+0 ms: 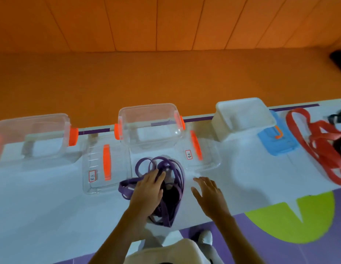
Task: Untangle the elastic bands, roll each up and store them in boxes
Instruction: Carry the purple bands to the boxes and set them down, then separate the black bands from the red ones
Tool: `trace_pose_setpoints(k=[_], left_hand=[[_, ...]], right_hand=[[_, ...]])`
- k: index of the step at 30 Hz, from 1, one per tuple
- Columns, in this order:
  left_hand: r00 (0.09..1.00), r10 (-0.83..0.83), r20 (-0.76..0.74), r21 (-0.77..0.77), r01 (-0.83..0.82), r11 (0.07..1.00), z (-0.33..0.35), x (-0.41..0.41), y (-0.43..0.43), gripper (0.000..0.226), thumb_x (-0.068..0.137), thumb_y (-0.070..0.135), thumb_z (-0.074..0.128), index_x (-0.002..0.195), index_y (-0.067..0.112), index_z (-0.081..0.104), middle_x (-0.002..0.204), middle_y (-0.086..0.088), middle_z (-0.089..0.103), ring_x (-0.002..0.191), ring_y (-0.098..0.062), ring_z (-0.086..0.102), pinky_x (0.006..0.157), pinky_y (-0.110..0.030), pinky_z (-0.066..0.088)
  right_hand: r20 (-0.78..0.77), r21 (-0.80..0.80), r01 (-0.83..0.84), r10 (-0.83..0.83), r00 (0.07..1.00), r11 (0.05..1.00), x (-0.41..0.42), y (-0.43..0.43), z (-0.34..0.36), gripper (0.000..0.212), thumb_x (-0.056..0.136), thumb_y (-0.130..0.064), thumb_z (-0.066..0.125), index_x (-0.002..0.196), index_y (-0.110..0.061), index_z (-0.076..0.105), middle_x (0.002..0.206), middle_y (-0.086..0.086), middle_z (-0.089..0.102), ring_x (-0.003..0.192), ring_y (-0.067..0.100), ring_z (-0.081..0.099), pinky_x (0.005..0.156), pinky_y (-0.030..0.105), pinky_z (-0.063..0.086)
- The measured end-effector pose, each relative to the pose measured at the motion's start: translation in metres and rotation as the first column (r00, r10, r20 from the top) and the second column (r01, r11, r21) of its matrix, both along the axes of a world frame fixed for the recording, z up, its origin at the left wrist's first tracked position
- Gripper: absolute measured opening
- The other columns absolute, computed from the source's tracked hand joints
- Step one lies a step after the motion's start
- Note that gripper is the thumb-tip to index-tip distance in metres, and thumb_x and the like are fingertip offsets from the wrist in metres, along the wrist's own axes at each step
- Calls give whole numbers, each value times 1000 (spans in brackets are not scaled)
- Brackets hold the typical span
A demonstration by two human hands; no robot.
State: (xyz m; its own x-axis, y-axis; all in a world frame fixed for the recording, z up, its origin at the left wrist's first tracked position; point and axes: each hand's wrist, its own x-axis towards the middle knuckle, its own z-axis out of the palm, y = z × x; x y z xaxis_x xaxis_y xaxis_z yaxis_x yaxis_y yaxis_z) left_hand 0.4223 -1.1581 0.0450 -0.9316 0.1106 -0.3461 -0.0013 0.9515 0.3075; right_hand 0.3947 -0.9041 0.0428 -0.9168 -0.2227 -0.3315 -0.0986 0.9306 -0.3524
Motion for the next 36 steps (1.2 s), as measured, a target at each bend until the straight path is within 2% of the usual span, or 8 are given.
trace_pose_setpoints(k=[5, 10, 17, 20, 24, 30, 34, 36], left_hand=[[995, -97, -39, -35, 96, 995, 10, -22, 75, 61, 111, 34, 43, 167, 24, 23, 172, -5, 27, 159, -26, 27, 128, -47, 30], [979, -179, -100, -121, 167, 979, 26, -47, 190, 61, 112, 38, 41, 168, 28, 19, 176, 0, 15, 162, -21, 17, 130, -42, 21], [941, -285, -185, -110, 268, 957, 58, -63, 362, 57, 113, 38, 38, 167, 29, 22, 177, 1, 14, 163, -20, 14, 131, -37, 20], [917, -339, -211, -66, 333, 941, 66, -73, 432, 56, 113, 32, 40, 167, 29, 25, 175, 1, 21, 161, -19, 19, 128, -38, 25], [858, -452, -246, -78, 447, 891, 70, -93, 521, 51, 110, 22, 41, 160, 25, 40, 168, 0, 35, 155, -19, 31, 120, -37, 32], [806, -546, -229, -29, 555, 832, 69, -131, 633, 50, 102, 14, 52, 151, 22, 55, 152, -4, 54, 142, -26, 49, 108, -44, 44], [805, -533, -261, 29, 559, 829, 55, -173, 691, 51, 82, 5, 77, 133, 11, 72, 122, -11, 72, 112, -35, 71, 84, -48, 60], [813, -521, -260, 55, 551, 833, 42, -200, 718, 51, 87, 7, 72, 137, 12, 69, 128, -10, 71, 118, -34, 68, 91, -47, 58]], right_hand=[[-84, -21, 101, -103, 991, 995, -4, 67, 20, 39, 106, -38, 56, 142, -23, 61, 145, -4, 60, 133, 23, 55, 102, 40, 47], [-174, -70, 156, -166, 971, 985, -5, 169, 46, 34, 102, -29, 63, 134, -20, 68, 137, -1, 66, 124, 28, 61, 96, 42, 51], [-207, -67, 316, -323, 923, 947, 14, 346, 74, 30, 104, -32, 58, 132, -25, 68, 134, -6, 66, 123, 24, 62, 97, 41, 49], [-200, -101, 429, -441, 875, 898, 26, 414, 83, 29, 104, -32, 59, 131, -26, 68, 132, -5, 66, 122, 25, 62, 95, 40, 50], [-213, -136, 509, -527, 823, 850, 28, 488, 96, 25, 103, -30, 61, 127, -26, 69, 126, -3, 69, 117, 25, 64, 90, 37, 49], [-226, -88, 545, -550, 804, 834, -7, 574, 106, 27, 105, -29, 59, 130, -25, 68, 131, -3, 67, 117, 26, 64, 89, 40, 52], [-228, -21, 526, -516, 826, 850, -55, 627, 102, 28, 104, -29, 60, 131, -23, 66, 132, -3, 67, 114, 27, 65, 86, 41, 53], [-225, 21, 506, -490, 843, 862, -84, 655, 100, 29, 104, -29, 58, 132, -24, 66, 131, -3, 67, 113, 25, 65, 86, 41, 54]])
